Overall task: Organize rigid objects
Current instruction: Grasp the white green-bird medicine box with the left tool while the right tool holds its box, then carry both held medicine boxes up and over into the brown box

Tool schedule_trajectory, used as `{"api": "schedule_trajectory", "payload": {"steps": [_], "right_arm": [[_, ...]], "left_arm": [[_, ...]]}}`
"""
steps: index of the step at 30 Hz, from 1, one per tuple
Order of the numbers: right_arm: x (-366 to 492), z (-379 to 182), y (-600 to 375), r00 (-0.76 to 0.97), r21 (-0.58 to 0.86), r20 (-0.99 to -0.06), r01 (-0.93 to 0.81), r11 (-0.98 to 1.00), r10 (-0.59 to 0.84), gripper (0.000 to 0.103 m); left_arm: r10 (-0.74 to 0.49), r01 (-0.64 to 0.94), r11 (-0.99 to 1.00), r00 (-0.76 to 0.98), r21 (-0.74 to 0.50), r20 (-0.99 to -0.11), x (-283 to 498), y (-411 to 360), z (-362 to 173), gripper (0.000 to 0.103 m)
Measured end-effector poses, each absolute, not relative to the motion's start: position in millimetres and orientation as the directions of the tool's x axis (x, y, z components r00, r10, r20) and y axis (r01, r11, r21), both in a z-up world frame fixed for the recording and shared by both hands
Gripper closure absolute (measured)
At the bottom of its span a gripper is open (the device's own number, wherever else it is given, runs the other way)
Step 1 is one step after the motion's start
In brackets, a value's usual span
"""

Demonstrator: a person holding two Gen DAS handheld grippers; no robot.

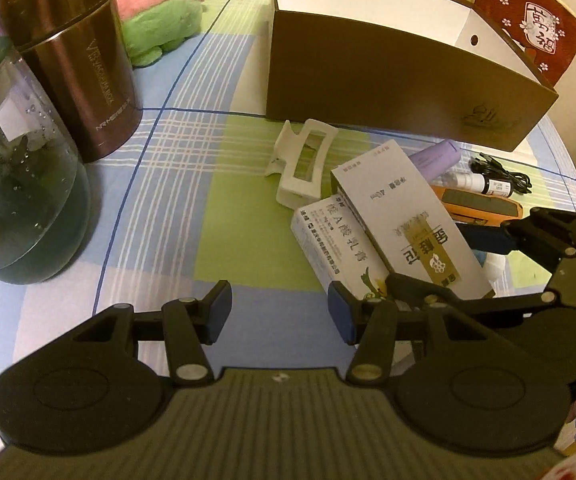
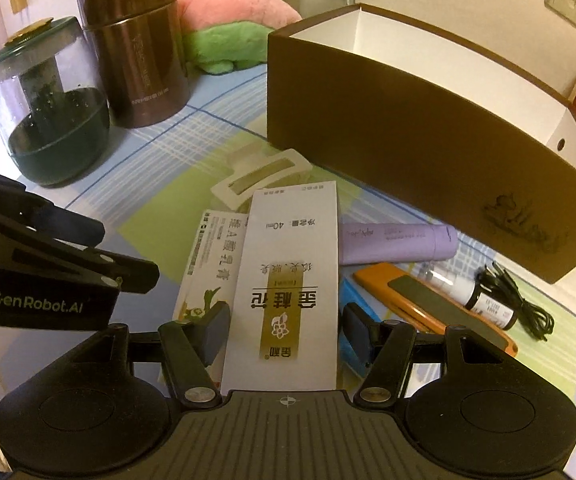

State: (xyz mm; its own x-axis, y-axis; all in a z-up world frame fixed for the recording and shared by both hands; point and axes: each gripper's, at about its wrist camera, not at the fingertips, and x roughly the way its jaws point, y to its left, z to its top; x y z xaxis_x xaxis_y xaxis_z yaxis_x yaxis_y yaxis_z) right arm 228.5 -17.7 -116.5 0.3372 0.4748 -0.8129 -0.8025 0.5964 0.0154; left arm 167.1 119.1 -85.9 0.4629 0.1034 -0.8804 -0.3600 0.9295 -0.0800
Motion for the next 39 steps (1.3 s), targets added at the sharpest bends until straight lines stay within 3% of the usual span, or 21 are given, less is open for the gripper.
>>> {"api": "schedule_trajectory", "payload": {"steps": [24, 39], "right_arm": [[242.5, -90.0, -91.1, 0.362, 0.143, -0.788, -0.679, 0.72, 0.498, 0.045], [252.9, -96.6, -75.4, 0.325, 0.119, -0.827, -0.697, 0.707, 0.459, 0.045]], "left_arm": [[0.015, -0.302, 0.944, 0.435, -0.13, -0.9, 209.4, 84.6, -107.0, 0.051], [0.065, -0.26, 0.964, 0.411, -0.049, -0.909, 204.3, 95.5, -116.3, 0.068]]}}
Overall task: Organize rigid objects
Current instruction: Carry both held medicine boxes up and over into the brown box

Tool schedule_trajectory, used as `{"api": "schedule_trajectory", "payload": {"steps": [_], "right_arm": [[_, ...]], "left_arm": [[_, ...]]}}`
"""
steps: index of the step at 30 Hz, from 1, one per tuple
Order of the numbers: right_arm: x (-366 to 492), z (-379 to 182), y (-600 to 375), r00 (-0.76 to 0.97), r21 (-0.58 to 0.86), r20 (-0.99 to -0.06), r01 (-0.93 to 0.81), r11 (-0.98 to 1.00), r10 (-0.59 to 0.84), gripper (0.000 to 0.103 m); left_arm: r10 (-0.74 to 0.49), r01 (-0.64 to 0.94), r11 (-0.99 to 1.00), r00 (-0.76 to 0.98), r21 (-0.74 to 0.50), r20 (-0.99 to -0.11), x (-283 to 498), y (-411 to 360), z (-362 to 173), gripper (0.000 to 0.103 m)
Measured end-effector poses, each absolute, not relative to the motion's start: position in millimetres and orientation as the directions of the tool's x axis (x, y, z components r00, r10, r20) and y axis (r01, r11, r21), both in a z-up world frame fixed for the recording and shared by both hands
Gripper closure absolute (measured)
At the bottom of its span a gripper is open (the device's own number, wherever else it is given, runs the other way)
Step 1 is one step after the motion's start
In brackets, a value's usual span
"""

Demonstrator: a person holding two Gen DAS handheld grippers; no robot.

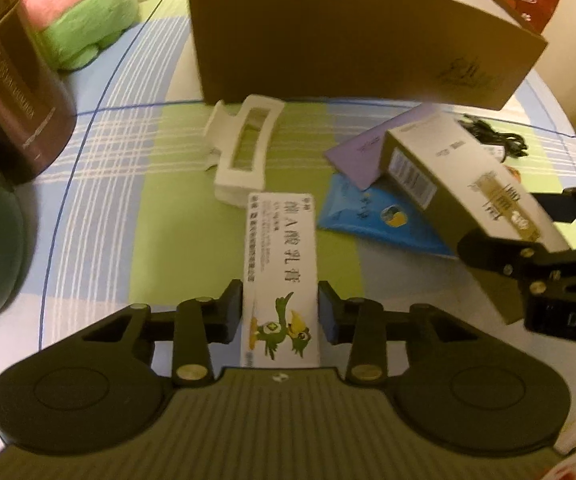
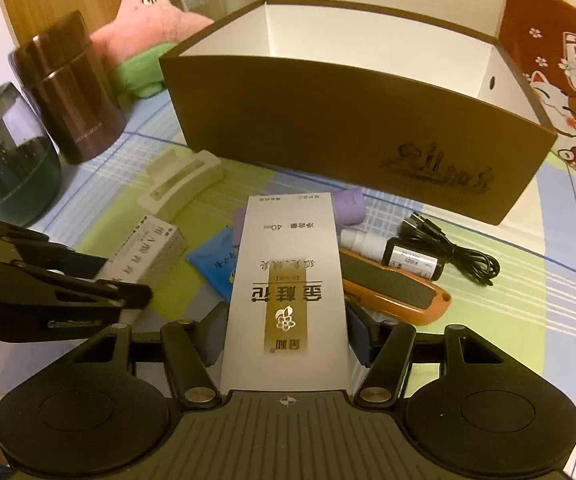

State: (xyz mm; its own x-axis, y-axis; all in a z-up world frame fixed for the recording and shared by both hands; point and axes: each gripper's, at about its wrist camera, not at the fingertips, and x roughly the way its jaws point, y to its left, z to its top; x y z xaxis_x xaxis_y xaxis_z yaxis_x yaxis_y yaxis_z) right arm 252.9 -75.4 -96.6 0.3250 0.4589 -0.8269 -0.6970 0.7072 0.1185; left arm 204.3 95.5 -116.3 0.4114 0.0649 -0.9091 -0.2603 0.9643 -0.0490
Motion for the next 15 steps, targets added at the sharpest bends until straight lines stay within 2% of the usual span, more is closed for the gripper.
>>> {"api": "schedule_trajectory", "payload": {"steps": [15], "right_arm": [[256.6, -94.3, -72.9, 0.346, 0.106, -0.802, -0.719, 0.687, 0.486, 0.047]], "left_arm": [[0.085, -0.244, 0.969, 0.418, -0.022, -0.904, 205.0, 93.7, -116.9, 0.07]]}}
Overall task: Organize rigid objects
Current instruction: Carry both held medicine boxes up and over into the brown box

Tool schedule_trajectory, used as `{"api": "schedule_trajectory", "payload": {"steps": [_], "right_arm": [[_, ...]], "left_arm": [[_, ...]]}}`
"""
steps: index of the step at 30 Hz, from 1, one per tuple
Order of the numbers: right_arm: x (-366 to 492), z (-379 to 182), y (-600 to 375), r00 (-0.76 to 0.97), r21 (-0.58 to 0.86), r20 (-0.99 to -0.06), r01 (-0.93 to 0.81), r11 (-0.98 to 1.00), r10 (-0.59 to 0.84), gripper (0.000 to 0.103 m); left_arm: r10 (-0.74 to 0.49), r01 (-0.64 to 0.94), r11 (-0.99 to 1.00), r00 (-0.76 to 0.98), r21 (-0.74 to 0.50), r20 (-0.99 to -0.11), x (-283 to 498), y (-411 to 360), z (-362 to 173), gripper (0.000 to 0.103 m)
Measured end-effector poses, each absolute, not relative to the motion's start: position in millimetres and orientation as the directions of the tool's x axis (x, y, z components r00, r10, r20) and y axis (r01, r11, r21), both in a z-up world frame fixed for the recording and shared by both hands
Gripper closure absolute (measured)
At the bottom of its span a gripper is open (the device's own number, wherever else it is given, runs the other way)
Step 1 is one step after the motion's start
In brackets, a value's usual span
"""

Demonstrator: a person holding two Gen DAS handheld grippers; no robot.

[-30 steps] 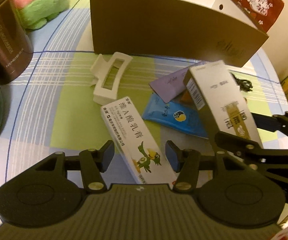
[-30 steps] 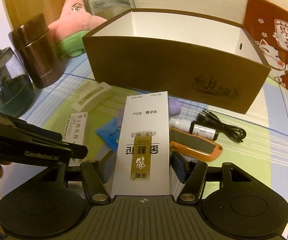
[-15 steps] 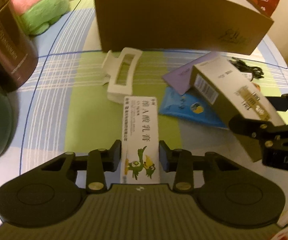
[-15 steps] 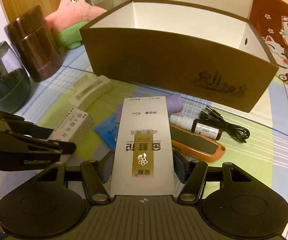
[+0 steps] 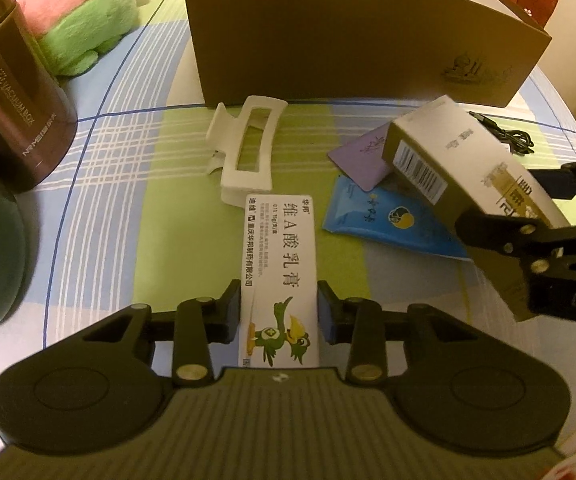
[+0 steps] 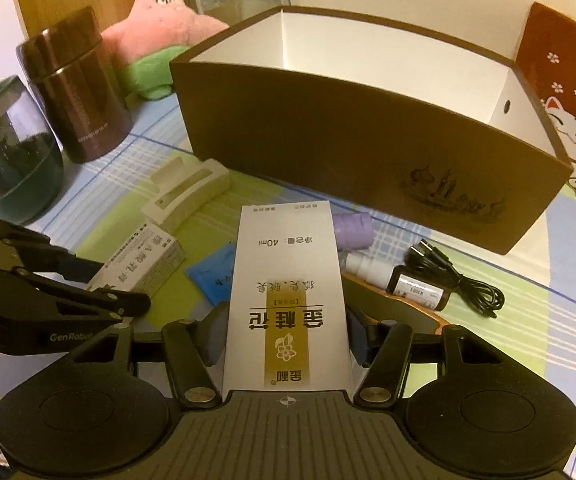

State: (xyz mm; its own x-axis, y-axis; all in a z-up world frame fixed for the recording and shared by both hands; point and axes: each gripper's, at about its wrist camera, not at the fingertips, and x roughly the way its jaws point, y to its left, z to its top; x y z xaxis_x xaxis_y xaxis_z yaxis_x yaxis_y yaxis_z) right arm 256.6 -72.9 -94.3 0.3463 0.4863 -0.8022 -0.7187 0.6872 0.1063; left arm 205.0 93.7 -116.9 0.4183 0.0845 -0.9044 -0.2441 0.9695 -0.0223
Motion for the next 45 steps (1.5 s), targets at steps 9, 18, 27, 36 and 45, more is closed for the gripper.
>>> {"api": "schedule_trajectory", "payload": {"steps": [9, 18, 27, 36, 45], "right_arm": [[255.0, -75.8, -88.9, 0.367, 0.147, -0.774, -0.688, 0.71, 0.516, 0.047], [263.3, -42.5, -92.8, 0.419, 0.168, -0.718, -0.672, 0.721, 0.557, 0.047], [297.3, -9.4, -83.8, 0.477, 0.186, -0.655, -0.649, 0.737, 0.586, 0.047], [347.3, 7.1, -66.7, 0.525, 0.2, -0.616, -0.617, 0.761, 0.587, 0.047], [395.8, 2.4, -43.6, 0.557, 0.184, -0.624, -0.577, 0.796, 0.548, 0.047]], "left_arm": [[0.073, -0.23, 0.972, 0.484, -0.046, -0.872, 197.4, 89.3, -84.2, 0.07], [0.08, -0.234, 0.97, 0.568, -0.068, -0.819, 209.7, 93.3, -38.6, 0.07], [0.112, -0.235, 0.971, 0.641, -0.054, -0.759, 244.0, 105.8, -2.0, 0.07], [0.128, -0.238, 0.97, 0.682, -0.052, -0.72, 298.0, 120.8, 21.3, 0.07], [0.153, -0.244, 0.97, 0.675, -0.022, -0.722, 359.1, 138.2, 22.9, 0.07]]}}
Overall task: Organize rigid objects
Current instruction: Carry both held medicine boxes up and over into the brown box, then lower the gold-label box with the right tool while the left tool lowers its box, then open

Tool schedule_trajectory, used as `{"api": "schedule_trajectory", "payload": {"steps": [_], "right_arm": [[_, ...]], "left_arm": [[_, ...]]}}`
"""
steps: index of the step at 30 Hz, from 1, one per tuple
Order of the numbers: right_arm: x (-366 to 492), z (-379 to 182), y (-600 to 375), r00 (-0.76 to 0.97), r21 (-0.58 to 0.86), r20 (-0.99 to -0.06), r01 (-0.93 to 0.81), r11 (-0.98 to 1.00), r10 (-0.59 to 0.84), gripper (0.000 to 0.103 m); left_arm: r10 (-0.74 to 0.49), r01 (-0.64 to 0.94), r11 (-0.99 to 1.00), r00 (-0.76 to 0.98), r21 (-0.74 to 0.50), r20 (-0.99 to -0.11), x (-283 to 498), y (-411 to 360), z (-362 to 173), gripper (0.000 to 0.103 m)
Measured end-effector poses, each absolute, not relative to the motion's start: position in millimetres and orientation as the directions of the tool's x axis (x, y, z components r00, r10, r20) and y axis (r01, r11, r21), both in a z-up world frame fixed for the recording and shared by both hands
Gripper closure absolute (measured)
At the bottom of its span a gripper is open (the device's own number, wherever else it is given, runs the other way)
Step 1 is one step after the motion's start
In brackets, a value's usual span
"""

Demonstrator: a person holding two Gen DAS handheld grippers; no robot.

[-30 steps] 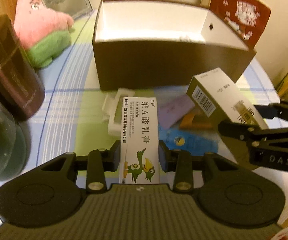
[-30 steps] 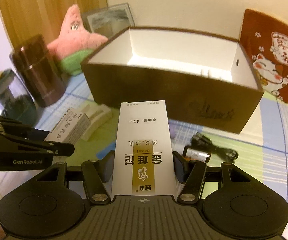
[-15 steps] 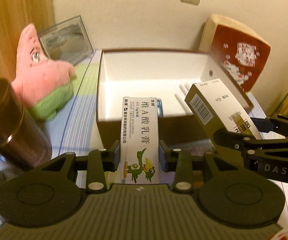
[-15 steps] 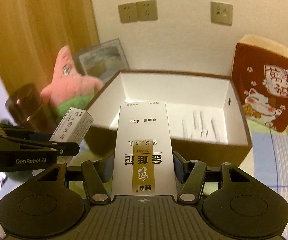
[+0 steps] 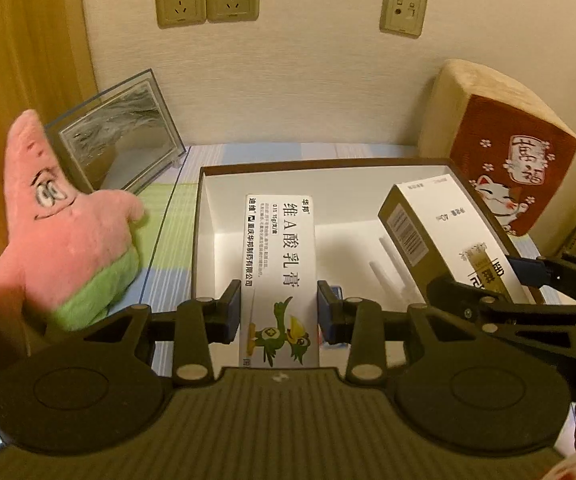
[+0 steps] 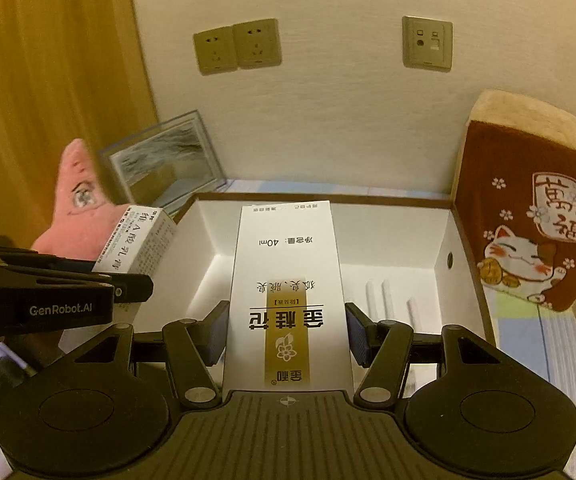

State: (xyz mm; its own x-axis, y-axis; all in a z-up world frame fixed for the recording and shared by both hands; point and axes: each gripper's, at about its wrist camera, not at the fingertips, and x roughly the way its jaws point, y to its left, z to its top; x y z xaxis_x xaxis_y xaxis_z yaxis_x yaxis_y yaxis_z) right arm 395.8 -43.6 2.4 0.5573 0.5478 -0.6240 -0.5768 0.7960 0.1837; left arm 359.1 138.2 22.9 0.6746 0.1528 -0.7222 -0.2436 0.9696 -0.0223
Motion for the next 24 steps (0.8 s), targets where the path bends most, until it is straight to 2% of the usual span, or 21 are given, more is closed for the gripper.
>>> {"api": "schedule_trajectory", "payload": {"steps": [11, 24], "right_arm": [[443.1, -24.6, -27.0, 0.546, 0.196, -0.672, -0.521, 0.831, 0.501, 0.047], [464.2, -70.3, -15.5, 0.494, 0.188, -0.754, -0.469, 0.863, 0.433, 0.047]], "left_arm": [[0.161, -0.249, 0.968, 0.617, 0.002, -0.771, 411.7, 153.6, -6.6, 0.07], [0.159, -0.253, 0.967, 0.525, 0.025, -0.836, 439.0, 166.5, -58.4, 0.07]]}}
